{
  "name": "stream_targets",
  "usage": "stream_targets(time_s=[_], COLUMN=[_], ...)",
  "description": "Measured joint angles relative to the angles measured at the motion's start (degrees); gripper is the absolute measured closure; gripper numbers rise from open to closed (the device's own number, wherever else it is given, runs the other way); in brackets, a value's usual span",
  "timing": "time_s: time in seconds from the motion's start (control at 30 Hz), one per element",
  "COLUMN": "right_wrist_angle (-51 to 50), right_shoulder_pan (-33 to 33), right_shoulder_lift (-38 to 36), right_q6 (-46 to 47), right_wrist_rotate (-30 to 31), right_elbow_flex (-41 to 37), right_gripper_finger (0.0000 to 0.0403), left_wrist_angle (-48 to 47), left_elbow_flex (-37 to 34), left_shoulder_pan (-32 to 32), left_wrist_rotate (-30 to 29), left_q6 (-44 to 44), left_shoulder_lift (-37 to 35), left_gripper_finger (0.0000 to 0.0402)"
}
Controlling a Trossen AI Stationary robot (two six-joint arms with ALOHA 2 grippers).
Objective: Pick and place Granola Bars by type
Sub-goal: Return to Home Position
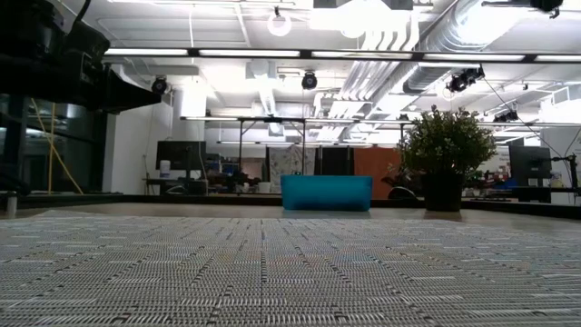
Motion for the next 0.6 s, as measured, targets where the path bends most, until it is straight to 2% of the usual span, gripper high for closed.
stream_targets(time_s=[0.2, 0.33, 0.47, 0.6], right_wrist_angle=[18.4, 34.6, 50.2, 64.6], right_shoulder_pan=[-1.5, -4.2, -8.9, -15.8], right_shoulder_lift=[-8.2, -13.5, -18.2, -22.4], right_q6=[-4.5, -10.3, -17.6, -24.8], right_wrist_rotate=[4.0, 3.1, -3.5, -15.5], right_elbow_flex=[-14.2, -24.2, -33.0, -40.5], right_gripper_finger=[0.0403, 0.0402, 0.0402, 0.0402], left_wrist_angle=[0.0, 0.0, 0.0, 0.0], left_elbow_flex=[0.0, 0.0, 0.0, 0.0], left_shoulder_pan=[0.0, 0.0, 0.0, 0.0], left_wrist_rotate=[0.0, 0.0, 0.0, 0.0], left_q6=[0.0, 0.0, 0.0, 0.0], left_shoulder_lift=[0.0, 0.0, 0.0, 0.0], left_gripper_finger=[0.0401, 0.0401, 0.0401, 0.0401])
